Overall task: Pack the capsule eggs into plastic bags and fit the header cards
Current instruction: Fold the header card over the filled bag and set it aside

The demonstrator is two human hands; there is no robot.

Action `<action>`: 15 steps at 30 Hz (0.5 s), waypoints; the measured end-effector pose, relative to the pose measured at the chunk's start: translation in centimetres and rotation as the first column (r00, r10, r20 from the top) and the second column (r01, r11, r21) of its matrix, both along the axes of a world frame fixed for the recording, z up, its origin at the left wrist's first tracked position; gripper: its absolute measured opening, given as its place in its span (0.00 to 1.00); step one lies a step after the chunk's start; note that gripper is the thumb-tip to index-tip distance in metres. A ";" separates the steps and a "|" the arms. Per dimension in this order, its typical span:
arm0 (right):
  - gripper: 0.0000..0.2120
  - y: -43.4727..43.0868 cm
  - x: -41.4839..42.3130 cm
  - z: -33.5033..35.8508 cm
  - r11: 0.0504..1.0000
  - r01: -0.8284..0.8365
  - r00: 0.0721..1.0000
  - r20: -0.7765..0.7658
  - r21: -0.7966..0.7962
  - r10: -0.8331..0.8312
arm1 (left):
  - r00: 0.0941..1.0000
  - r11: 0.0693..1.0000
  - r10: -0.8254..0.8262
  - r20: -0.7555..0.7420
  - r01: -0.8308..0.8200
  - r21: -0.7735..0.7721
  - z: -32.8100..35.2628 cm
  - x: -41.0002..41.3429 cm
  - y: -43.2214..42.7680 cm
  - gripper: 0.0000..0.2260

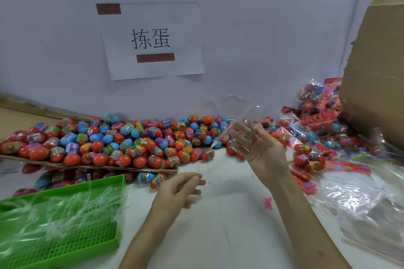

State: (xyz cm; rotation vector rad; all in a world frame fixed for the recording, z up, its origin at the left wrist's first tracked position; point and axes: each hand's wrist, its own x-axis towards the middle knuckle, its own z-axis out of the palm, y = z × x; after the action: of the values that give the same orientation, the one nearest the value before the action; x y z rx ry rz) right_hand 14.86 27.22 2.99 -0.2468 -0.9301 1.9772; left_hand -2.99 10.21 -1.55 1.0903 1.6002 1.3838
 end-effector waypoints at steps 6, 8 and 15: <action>0.02 -3.9 -3.9 -0.8 0.938 -0.338 0.933 0.154 0.071 0.325 | 0.918 0.986 -0.168 0.358 0.163 0.044 0.7 0.2 0.0 0.28; 0.06 -4.8 -5.0 -1.3 0.940 -0.332 0.928 0.211 0.085 0.308 | 0.908 0.987 -0.091 0.409 0.026 0.161 0.8 -0.2 -0.2 0.33; 0.10 -5.8 -6.5 -2.9 0.954 -0.257 0.876 0.453 0.152 0.163 | 0.832 0.891 0.101 0.545 -0.320 0.323 0.8 -1.1 -0.4 0.21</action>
State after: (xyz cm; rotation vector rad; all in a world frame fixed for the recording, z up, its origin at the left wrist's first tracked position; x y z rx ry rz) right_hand 8.32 21.40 0.14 -0.5021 -1.5015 2.0398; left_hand -4.04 9.76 -0.72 0.6664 1.0840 2.0250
